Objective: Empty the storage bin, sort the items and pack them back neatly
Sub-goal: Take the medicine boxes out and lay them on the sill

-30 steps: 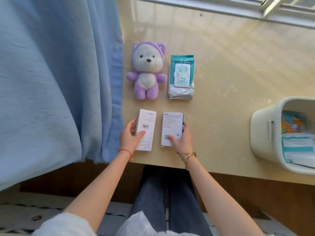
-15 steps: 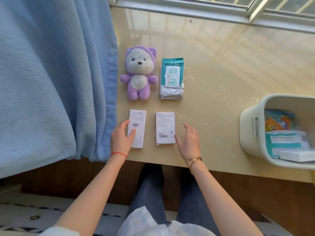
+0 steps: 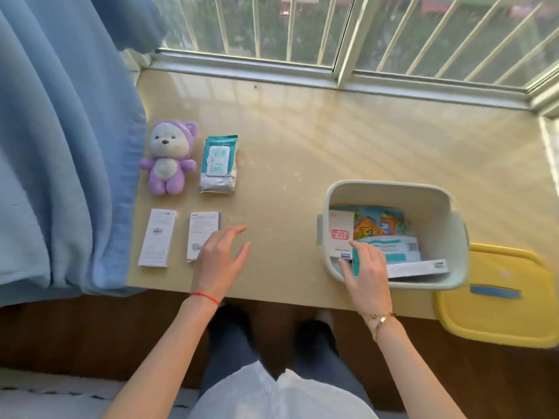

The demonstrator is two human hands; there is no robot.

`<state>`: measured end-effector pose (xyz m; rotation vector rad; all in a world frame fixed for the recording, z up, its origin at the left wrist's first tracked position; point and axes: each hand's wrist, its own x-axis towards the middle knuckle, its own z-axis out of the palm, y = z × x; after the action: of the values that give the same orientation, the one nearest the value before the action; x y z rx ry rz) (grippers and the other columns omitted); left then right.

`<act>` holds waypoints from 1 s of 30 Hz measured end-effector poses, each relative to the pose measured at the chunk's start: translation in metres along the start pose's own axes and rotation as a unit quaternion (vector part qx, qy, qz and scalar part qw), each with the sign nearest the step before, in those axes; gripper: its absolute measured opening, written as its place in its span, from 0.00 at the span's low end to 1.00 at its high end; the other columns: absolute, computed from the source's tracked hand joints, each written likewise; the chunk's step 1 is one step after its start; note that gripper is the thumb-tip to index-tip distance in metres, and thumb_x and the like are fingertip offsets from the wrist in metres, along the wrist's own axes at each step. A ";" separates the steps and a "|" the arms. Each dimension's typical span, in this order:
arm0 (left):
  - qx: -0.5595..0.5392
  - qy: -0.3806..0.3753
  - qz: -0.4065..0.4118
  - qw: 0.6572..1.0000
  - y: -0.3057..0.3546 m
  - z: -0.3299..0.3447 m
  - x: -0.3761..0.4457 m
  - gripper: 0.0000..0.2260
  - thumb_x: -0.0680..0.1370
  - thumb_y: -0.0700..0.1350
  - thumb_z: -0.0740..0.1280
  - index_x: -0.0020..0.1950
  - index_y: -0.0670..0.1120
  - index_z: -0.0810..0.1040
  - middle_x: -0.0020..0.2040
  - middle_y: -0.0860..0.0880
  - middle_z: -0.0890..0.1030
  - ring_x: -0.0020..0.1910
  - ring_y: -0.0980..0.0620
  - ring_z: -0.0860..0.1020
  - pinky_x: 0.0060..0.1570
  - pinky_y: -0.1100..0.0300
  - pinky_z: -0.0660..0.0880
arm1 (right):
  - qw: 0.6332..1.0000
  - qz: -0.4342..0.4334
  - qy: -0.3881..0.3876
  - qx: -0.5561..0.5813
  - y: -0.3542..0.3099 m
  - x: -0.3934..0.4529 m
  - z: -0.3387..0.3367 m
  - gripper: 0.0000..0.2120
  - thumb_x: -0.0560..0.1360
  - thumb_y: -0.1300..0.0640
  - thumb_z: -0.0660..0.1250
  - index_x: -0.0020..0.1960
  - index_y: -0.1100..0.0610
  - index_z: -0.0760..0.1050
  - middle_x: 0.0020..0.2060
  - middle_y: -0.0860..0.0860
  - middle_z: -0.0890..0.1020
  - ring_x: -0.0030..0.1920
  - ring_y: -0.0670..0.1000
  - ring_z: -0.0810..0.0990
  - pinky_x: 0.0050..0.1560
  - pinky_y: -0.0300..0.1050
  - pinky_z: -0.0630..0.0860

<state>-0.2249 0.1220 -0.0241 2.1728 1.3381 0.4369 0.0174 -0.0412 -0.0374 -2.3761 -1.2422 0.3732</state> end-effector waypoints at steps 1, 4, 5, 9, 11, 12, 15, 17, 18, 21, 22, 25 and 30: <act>-0.006 -0.001 0.006 1.000 0.019 0.012 -0.002 0.14 0.76 0.46 0.68 0.61 0.48 0.77 0.56 0.51 0.80 0.57 0.53 0.77 0.57 0.58 0.74 | 1.000 0.000 -0.002 -0.004 0.020 0.000 -0.014 0.21 0.74 0.54 0.68 0.65 0.58 0.70 0.58 0.54 0.76 0.61 0.53 0.71 0.65 0.51 0.70; -0.027 -0.002 0.020 0.999 0.073 0.046 -0.006 0.14 0.76 0.46 0.67 0.62 0.48 0.76 0.57 0.51 0.80 0.58 0.54 0.77 0.59 0.57 0.74 | 1.000 0.011 -0.009 -0.013 0.075 0.000 -0.047 0.20 0.74 0.55 0.68 0.65 0.58 0.70 0.58 0.54 0.76 0.61 0.53 0.71 0.65 0.50 0.69; -0.029 -0.001 0.021 0.999 0.090 0.056 -0.007 0.14 0.77 0.46 0.67 0.62 0.48 0.76 0.58 0.51 0.80 0.58 0.54 0.77 0.59 0.58 0.74 | 1.000 0.013 -0.009 -0.016 0.091 0.001 -0.056 0.20 0.74 0.54 0.68 0.65 0.58 0.71 0.58 0.54 0.76 0.62 0.53 0.71 0.65 0.49 0.69; -0.030 -0.009 0.026 0.999 0.145 0.094 -0.003 0.15 0.77 0.46 0.67 0.63 0.48 0.75 0.58 0.50 0.79 0.57 0.55 0.77 0.57 0.60 0.74 | 0.999 0.016 -0.046 -0.008 0.143 0.007 -0.081 0.21 0.74 0.55 0.69 0.65 0.56 0.70 0.59 0.53 0.75 0.63 0.51 0.70 0.65 0.48 0.71; -0.028 -0.022 0.023 0.999 0.164 0.112 0.000 0.16 0.77 0.46 0.67 0.64 0.48 0.74 0.59 0.50 0.79 0.57 0.54 0.77 0.56 0.63 0.74 | 0.997 0.012 -0.074 -0.007 0.165 0.010 -0.089 0.21 0.74 0.55 0.69 0.66 0.56 0.70 0.60 0.52 0.75 0.64 0.50 0.70 0.65 0.46 0.70; -0.026 -0.032 0.015 0.999 0.172 0.122 0.002 0.16 0.77 0.46 0.67 0.65 0.47 0.74 0.59 0.49 0.78 0.57 0.54 0.76 0.55 0.64 0.73 | 0.996 0.006 -0.088 -0.012 0.174 0.013 -0.091 0.22 0.74 0.55 0.69 0.66 0.56 0.70 0.60 0.52 0.75 0.64 0.51 0.70 0.65 0.45 0.69; -0.026 -0.062 -0.028 0.997 0.186 0.153 0.009 0.17 0.77 0.46 0.65 0.66 0.47 0.72 0.61 0.48 0.76 0.58 0.51 0.76 0.53 0.61 0.74 | 0.989 -0.012 -0.146 -0.032 0.195 0.023 -0.095 0.25 0.72 0.57 0.71 0.67 0.56 0.69 0.61 0.53 0.75 0.65 0.51 0.70 0.68 0.45 0.67; -0.027 -0.079 -0.067 0.994 0.189 0.173 0.013 0.19 0.78 0.45 0.65 0.68 0.47 0.70 0.63 0.48 0.75 0.60 0.50 0.75 0.55 0.58 0.74 | 0.983 -0.021 -0.176 -0.041 0.204 0.032 -0.095 0.27 0.71 0.57 0.72 0.68 0.56 0.68 0.63 0.52 0.74 0.65 0.51 0.69 0.69 0.46 0.66; -0.025 -0.086 -0.090 0.992 0.190 0.183 0.016 0.20 0.77 0.45 0.65 0.69 0.46 0.69 0.64 0.48 0.74 0.61 0.49 0.74 0.57 0.56 0.74 | 0.981 -0.029 -0.188 -0.046 0.206 0.037 -0.094 0.28 0.71 0.57 0.72 0.68 0.55 0.67 0.63 0.52 0.73 0.66 0.51 0.69 0.70 0.46 0.65; -0.008 -0.104 -0.150 0.983 0.189 0.206 0.023 0.24 0.77 0.45 0.67 0.71 0.45 0.65 0.67 0.46 0.72 0.64 0.48 0.72 0.62 0.54 0.71 | 0.969 -0.064 -0.231 -0.055 0.211 0.053 -0.088 0.31 0.70 0.55 0.72 0.69 0.54 0.65 0.65 0.51 0.72 0.67 0.51 0.67 0.70 0.46 0.64; -0.001 -0.110 -0.169 0.980 0.188 0.213 0.025 0.25 0.76 0.46 0.67 0.72 0.45 0.64 0.67 0.45 0.72 0.64 0.47 0.72 0.62 0.53 0.71 | 0.964 -0.078 -0.249 -0.059 0.211 0.057 -0.085 0.31 0.70 0.55 0.72 0.70 0.53 0.65 0.65 0.50 0.72 0.67 0.50 0.67 0.70 0.47 0.64; 0.007 -0.125 -0.230 0.965 0.179 0.234 0.034 0.27 0.75 0.46 0.68 0.71 0.44 0.63 0.65 0.43 0.72 0.63 0.45 0.73 0.60 0.51 0.72 | 0.945 -0.109 -0.302 -0.067 0.214 0.066 -0.073 0.29 0.71 0.56 0.70 0.70 0.51 0.65 0.65 0.50 0.73 0.67 0.51 0.68 0.69 0.47 0.64; -0.031 -0.123 -0.288 0.949 0.164 0.260 0.042 0.25 0.74 0.43 0.69 0.69 0.42 0.65 0.63 0.41 0.74 0.62 0.42 0.74 0.61 0.46 0.73 | 0.949 -0.120 -0.292 -0.028 0.221 0.073 -0.062 0.19 0.75 0.57 0.64 0.65 0.52 0.70 0.61 0.48 0.77 0.63 0.50 0.73 0.66 0.48 0.68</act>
<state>0.0498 0.0284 -0.1335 1.6120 1.6901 -0.0217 0.2417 -0.1086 -0.0946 -2.1906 -1.7923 1.0238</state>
